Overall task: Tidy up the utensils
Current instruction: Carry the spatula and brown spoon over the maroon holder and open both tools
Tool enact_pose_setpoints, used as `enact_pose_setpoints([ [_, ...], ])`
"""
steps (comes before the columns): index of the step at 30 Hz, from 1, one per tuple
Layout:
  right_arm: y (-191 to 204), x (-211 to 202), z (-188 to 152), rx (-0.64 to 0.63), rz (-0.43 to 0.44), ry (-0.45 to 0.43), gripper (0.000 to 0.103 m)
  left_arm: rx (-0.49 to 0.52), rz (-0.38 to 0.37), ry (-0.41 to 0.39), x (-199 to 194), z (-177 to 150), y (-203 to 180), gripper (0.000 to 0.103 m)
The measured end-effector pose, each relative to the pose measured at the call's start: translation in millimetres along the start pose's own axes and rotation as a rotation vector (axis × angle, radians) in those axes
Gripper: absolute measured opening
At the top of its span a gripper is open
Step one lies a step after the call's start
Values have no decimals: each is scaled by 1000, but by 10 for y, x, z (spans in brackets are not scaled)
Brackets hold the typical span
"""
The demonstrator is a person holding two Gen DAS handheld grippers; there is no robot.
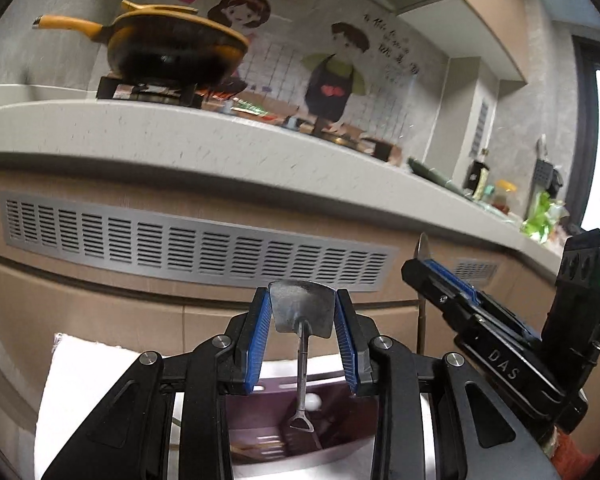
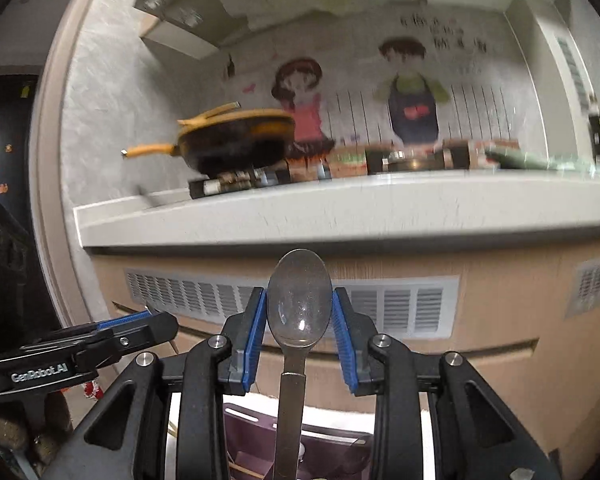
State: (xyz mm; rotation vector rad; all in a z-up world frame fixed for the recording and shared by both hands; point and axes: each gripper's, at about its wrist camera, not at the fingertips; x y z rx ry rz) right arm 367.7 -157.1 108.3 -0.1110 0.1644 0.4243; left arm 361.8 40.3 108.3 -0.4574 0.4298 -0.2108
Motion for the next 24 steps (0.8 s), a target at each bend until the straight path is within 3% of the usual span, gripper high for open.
enact_pose_setpoints([
  [11,-111,398,-451,58,-48,43,31,-18,39,75,397,-284,122,33],
  [13,-129,438,-550,72,6,98,32,-24,33,129,479,-393,156,37],
  [16,-154,476,-702,95,99,254,32,-25,21,212,545,-556,186,52],
  [19,-134,221,-800,81,50,278,32,-37,-7,184,335,-574,142,57],
  [24,-39,-212,-854,46,-2,295,32,-41,-11,57,-316,-483,108,69],
])
Point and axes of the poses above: each gripper's, at about its wrist camera, not at the fingertips, and x roughly the way its jaws point, y to its left, z to its top, and after that the axes turned 12 degrees about -x, right-handed
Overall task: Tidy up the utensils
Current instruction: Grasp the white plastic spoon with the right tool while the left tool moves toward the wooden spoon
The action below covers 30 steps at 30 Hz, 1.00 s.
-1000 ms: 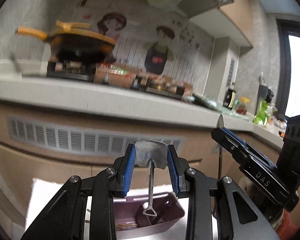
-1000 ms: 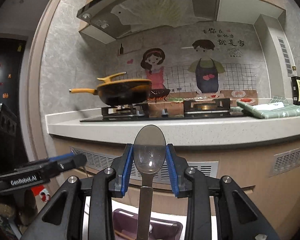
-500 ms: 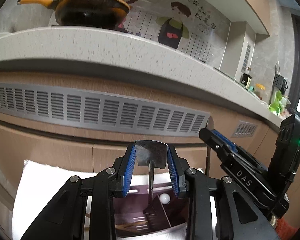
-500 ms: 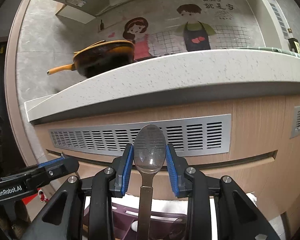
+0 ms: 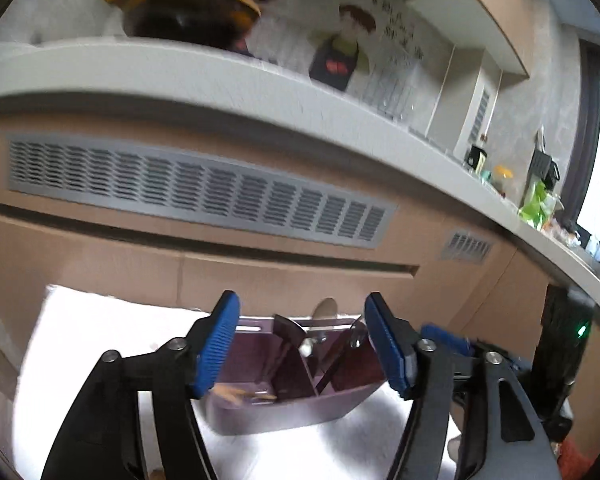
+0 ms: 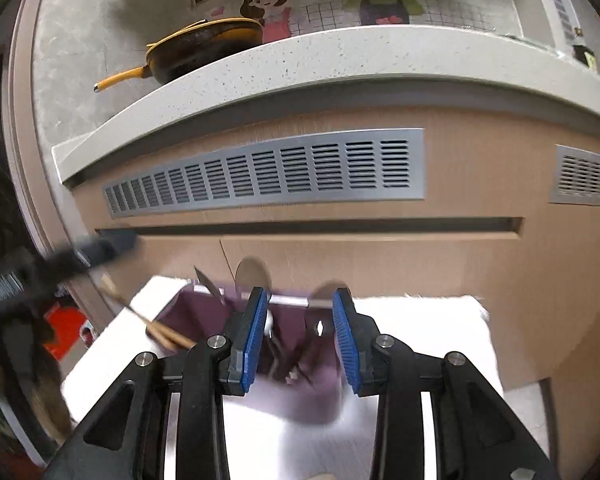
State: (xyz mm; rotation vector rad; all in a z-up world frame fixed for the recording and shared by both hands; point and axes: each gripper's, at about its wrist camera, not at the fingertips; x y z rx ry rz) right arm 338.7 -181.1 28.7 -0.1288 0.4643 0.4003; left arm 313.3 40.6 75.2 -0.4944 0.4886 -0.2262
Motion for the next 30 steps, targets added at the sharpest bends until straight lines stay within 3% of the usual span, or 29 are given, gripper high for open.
enact_pose_setpoints([
  [3,118,-144,-147,-30,-26,71,32,17,64,-8,-298,-132,75,69],
  [6,269,-225,-412,-30,-25,210,33,47,151,72,-453,-413,235,69],
  [10,504,-396,-956,3,52,341,33,-29,191,154,-668,-822,572,69],
  [14,658,-517,-1258,-4,69,377,33,-129,252,197,-804,-1115,962,69],
  [19,1107,-501,-1174,-163,235,340,33,-277,300,185,-959,-1250,1402,69],
  [24,1482,-47,-971,-95,372,405,33,-285,361,135,-1155,-1221,1565,69],
  [30,1943,461,-878,-185,335,449,32,-299,318,191,-1095,-1251,1615,69],
])
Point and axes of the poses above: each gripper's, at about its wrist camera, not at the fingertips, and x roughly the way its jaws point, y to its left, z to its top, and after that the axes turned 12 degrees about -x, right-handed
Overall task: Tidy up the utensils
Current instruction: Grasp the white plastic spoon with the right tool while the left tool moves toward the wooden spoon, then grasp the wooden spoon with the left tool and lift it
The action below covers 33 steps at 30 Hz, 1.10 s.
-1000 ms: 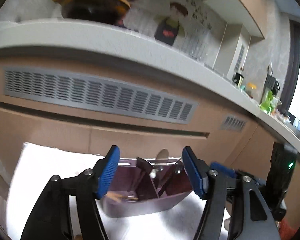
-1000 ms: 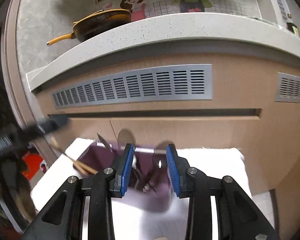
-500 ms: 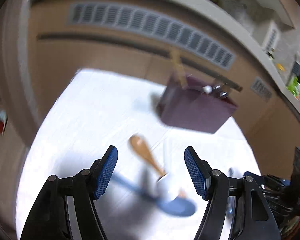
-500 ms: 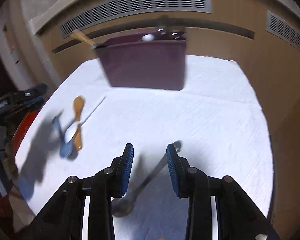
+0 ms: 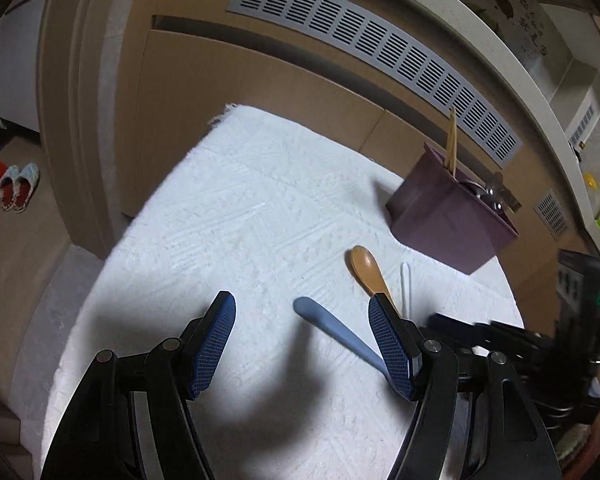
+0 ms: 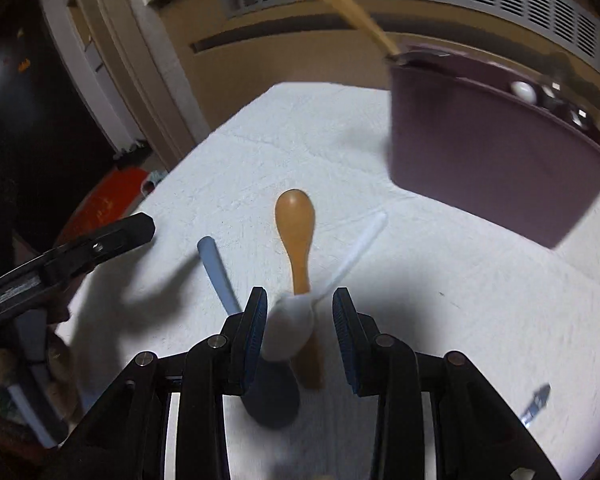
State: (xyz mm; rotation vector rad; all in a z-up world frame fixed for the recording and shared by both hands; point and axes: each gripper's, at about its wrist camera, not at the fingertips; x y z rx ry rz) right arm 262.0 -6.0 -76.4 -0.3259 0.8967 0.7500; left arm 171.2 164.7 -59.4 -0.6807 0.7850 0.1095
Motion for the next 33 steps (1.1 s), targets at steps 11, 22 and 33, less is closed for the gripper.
enact_pose_setpoints([
  [11,-558,-241,-464,81,-180,36,26,15,-124,210,626,27,-581,69],
  [22,-964,-822,-1140,174,-238,-27,28,271,-89,303,1294,-191,-1460,69],
  [33,-834,-903,-1198,70,-244,-71,29,311,-31,210,844,-270,-1360,69],
])
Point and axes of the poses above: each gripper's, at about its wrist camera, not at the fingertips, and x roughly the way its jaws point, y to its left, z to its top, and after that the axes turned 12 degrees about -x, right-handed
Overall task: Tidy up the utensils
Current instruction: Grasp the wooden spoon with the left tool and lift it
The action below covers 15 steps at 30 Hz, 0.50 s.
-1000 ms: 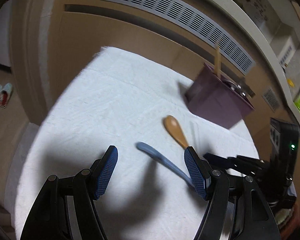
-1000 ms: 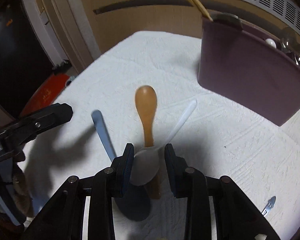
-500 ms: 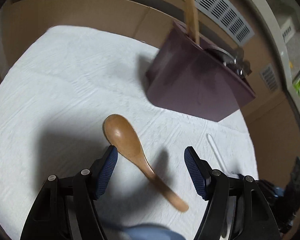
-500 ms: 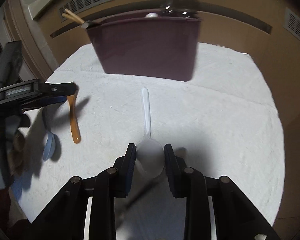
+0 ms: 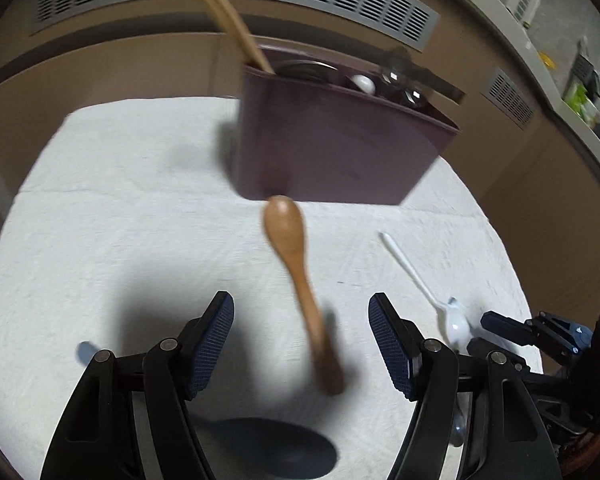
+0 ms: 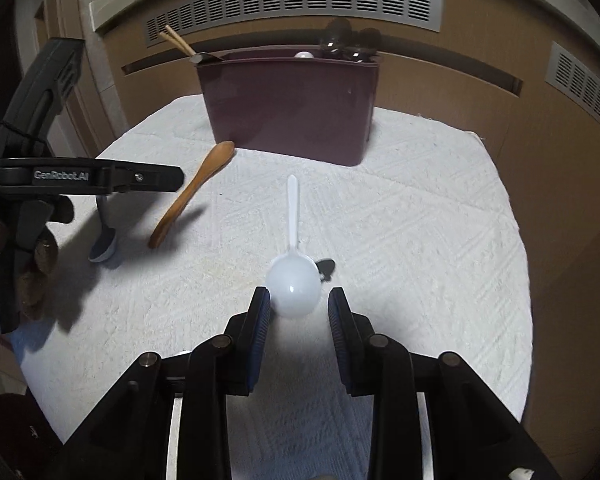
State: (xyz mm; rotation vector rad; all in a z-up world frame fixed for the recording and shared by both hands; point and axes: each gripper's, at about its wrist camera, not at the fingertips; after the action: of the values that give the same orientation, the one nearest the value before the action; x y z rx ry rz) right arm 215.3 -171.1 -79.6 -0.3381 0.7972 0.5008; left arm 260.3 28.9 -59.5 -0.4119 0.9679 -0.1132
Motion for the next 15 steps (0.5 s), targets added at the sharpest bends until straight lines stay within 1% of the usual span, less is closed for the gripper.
enact_pose_setpoints([
  [2,-2,98,105,8,15,-4,29,-21,18,-14,-32,13,94,71],
  [3,-8,160,169,13,28,-4,29,-37,19,-17,-40,16,145,71],
  [5,-1,297,288,5,28,0,29,-52,9,-14,-39,23,185,71],
  [7,22,430,444,-36,15,9,29,-48,5,-14,-8,55,155,71],
  [10,-33,643,622,-34,23,45,29,-15,19,-27,117,168,13,71],
  [12,-87,705,662,-6,24,66,29,-2,46,-10,271,275,-74,71],
  [14,-127,666,644,11,19,55,29,3,78,17,414,334,-113,70],
  [15,-143,619,610,16,12,45,29,11,94,30,495,362,-147,68],
])
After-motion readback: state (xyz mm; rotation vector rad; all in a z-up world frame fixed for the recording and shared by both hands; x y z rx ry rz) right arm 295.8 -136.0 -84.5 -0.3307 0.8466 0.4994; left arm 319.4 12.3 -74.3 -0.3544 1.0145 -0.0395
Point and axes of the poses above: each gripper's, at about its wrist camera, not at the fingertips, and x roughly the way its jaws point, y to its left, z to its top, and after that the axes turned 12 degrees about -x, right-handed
